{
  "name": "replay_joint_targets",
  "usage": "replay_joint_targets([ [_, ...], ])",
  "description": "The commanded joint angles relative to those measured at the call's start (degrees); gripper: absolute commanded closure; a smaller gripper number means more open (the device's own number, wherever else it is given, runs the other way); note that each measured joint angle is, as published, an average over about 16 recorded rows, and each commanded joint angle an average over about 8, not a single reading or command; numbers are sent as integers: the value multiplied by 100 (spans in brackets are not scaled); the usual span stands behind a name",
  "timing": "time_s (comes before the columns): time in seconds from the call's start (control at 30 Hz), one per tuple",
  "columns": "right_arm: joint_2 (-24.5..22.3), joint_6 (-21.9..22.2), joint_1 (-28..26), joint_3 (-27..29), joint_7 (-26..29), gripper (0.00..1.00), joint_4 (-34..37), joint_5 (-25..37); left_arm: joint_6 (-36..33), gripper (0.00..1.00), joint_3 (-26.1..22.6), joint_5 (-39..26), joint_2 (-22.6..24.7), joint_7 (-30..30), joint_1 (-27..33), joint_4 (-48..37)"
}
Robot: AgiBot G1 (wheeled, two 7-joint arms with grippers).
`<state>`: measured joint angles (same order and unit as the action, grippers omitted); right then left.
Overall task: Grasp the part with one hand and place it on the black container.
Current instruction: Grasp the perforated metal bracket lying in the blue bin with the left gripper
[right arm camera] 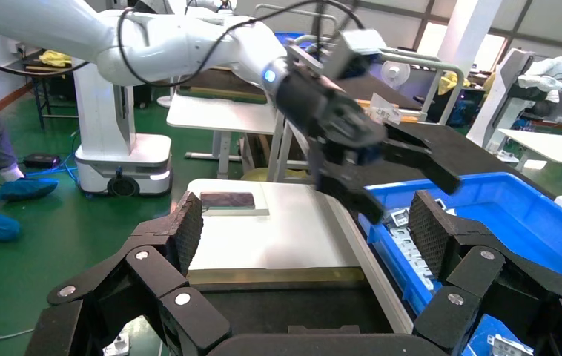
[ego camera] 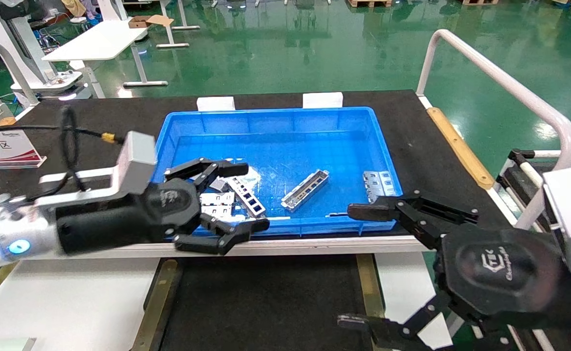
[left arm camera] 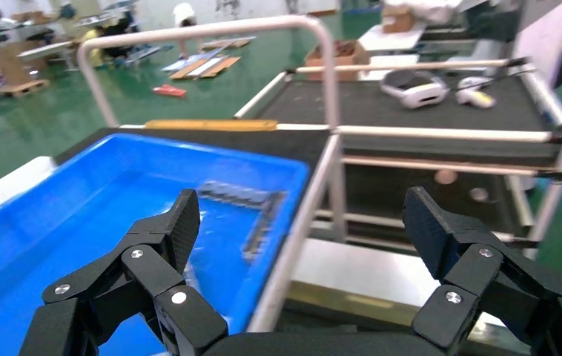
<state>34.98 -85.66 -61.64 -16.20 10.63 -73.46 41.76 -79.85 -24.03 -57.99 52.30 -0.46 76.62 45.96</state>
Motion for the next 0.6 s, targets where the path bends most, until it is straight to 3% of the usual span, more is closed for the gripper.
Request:
replay_joint_targets([
  [0.03,0,0,0,-1,0,0,0,-1,53,0,-77,-164,175,150,172,-341],
  [0.6,-3,3,-2,-8,-4,0,0,-5,1164,0,-493,-1046,1854,1602,1418,-3194],
])
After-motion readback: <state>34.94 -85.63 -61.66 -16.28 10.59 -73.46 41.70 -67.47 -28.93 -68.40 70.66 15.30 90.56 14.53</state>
